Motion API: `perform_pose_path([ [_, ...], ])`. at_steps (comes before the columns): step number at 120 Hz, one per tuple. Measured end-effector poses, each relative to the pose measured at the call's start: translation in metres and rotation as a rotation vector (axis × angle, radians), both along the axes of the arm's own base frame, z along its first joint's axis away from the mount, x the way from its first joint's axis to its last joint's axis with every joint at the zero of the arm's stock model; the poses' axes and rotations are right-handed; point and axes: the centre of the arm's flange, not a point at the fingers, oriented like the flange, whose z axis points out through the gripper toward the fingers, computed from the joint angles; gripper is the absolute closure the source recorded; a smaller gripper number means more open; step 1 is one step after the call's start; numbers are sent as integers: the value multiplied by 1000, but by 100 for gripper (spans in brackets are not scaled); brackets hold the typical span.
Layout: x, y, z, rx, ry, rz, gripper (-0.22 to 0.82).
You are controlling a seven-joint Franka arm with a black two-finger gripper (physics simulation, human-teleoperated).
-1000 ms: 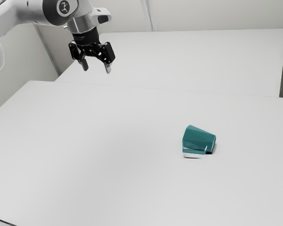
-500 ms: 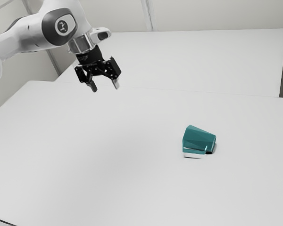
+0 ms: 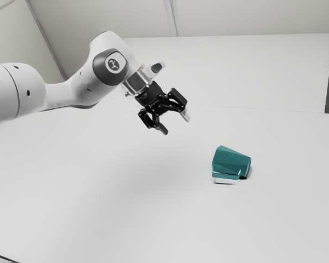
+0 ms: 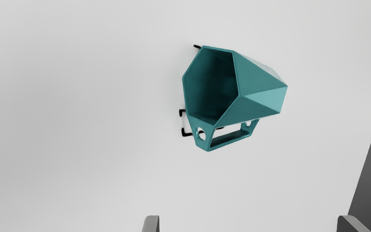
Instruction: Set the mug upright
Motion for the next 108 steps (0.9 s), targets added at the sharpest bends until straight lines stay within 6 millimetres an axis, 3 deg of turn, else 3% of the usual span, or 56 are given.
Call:
perform_pose_path([
  [35,9,-9,-61,-170,-37,-12,0],
  [67,19,-34,-116,-313,-67,-24,0],
  [108,28,-57,-152,-393,-129,-67,0],
])
